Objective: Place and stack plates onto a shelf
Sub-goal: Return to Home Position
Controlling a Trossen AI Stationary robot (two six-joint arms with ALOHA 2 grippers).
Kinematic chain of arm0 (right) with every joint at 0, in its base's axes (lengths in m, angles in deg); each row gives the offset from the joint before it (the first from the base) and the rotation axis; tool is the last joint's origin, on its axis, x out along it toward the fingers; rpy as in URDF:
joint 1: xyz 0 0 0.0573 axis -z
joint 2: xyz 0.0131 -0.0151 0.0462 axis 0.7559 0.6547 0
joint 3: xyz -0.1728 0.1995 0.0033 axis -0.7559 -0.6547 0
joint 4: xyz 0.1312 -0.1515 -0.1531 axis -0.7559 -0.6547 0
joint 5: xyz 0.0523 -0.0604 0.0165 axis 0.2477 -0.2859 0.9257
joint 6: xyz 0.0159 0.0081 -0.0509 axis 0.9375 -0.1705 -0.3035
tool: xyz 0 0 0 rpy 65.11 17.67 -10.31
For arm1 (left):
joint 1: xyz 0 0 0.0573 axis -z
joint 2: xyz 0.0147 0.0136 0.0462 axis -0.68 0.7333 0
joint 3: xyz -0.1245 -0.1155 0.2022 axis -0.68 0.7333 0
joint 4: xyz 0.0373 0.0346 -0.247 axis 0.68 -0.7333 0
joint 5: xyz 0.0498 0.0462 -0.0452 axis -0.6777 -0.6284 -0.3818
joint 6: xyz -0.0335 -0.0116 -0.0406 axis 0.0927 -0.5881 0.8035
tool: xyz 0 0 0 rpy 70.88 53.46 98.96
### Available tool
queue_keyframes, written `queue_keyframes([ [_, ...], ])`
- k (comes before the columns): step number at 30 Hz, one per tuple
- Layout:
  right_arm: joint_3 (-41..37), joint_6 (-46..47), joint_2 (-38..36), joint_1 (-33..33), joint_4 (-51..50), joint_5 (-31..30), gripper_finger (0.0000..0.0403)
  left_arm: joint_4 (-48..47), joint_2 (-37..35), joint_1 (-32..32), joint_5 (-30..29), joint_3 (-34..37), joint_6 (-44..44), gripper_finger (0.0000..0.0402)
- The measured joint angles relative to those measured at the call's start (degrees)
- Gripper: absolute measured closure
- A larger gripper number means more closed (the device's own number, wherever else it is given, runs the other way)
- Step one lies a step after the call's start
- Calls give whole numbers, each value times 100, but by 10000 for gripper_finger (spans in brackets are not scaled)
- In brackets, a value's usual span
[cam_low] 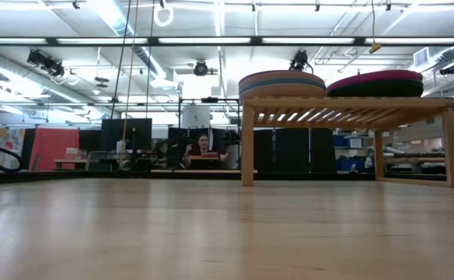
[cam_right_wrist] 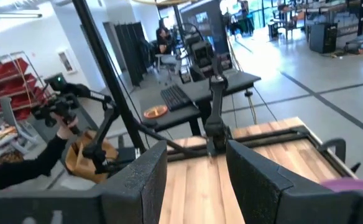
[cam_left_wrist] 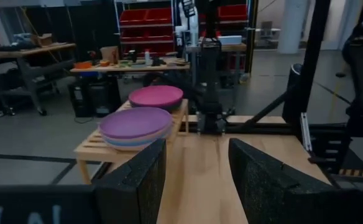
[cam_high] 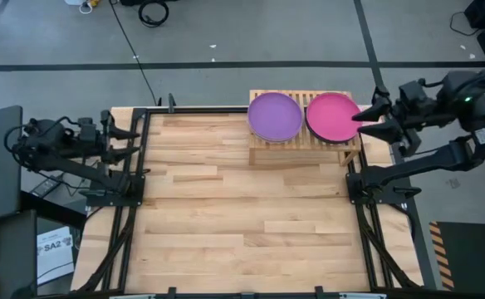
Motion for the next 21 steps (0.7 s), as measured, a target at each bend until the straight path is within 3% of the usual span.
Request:
queue_keyframes([
  [11,-2207,161,-1517,0,1366,116,231,1195,-996,0,106,2064,21,221],
  [21,-3686,319,-2785,0,1825,87,231,2057,-1327,0,102,3039,-23,221],
])
